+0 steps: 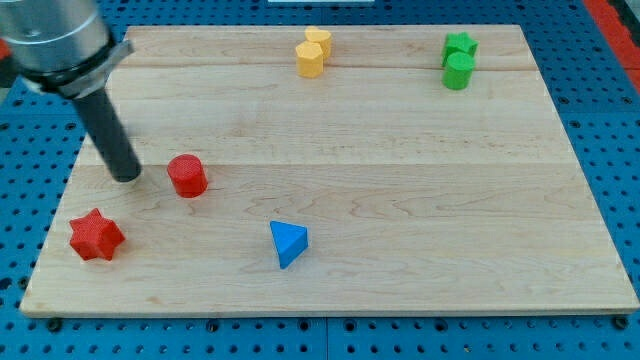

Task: Slide the red circle to the top of the red star

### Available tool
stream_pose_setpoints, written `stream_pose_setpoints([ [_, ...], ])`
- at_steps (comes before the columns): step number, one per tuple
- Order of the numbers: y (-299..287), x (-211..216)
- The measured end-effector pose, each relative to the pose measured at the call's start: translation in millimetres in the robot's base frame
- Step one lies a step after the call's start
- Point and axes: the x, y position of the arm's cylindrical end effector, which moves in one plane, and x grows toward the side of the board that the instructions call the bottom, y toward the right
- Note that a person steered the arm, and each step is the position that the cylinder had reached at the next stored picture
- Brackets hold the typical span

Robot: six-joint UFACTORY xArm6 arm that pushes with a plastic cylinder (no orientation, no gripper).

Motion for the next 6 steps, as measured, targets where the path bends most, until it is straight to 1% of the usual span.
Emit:
stream_pose_setpoints([
  [1, 49, -32],
  [2, 138, -24],
  [3, 54, -11],
  [4, -8, 37],
  [5, 13, 23],
  [6, 96, 10],
])
